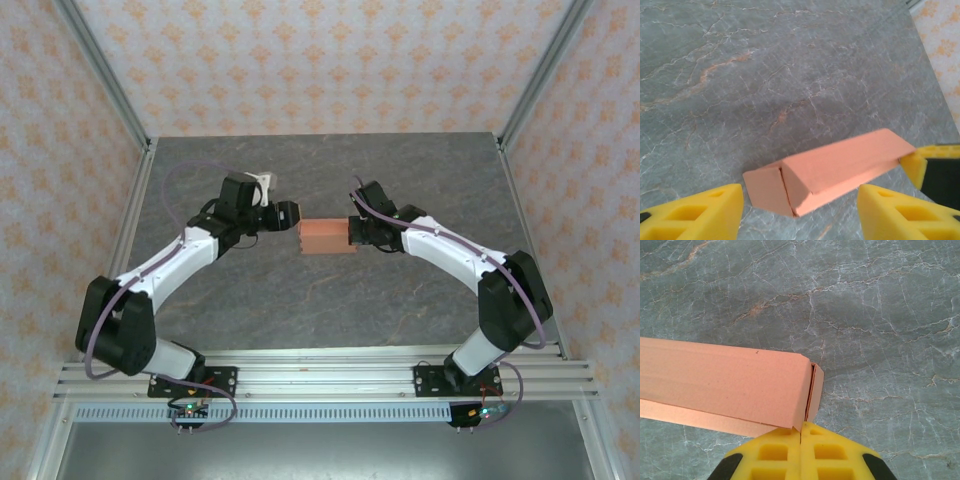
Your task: Fold the paper box
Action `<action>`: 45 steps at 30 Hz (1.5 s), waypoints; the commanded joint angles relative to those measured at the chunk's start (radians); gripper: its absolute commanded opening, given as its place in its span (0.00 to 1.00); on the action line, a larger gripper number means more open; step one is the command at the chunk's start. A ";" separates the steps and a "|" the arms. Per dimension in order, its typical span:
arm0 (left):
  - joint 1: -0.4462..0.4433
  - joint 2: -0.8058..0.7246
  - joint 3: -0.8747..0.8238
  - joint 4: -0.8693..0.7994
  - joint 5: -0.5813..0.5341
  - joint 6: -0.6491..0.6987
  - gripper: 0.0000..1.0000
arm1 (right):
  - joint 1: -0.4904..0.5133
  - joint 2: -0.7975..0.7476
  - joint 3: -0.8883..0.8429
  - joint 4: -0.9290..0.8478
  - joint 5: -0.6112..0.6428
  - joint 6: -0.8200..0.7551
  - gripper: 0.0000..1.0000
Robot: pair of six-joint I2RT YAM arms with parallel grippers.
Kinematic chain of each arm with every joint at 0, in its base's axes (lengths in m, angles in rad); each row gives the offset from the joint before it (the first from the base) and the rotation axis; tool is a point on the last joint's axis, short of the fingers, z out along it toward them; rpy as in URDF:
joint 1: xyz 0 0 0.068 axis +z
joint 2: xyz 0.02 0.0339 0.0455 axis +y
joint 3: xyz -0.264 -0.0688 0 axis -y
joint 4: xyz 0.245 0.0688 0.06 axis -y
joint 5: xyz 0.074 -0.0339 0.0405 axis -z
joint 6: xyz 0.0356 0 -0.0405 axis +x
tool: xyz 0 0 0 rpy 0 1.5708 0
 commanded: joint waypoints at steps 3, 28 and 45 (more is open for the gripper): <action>0.003 0.090 0.070 0.046 0.049 -0.084 0.60 | 0.007 -0.028 -0.012 -0.015 0.037 -0.007 0.01; -0.060 0.179 -0.158 0.267 -0.004 -0.214 0.39 | 0.007 -0.054 -0.062 0.024 0.050 0.014 0.06; -0.078 0.155 -0.190 0.255 -0.052 -0.208 0.35 | 0.007 -0.103 -0.046 -0.021 0.013 -0.021 0.29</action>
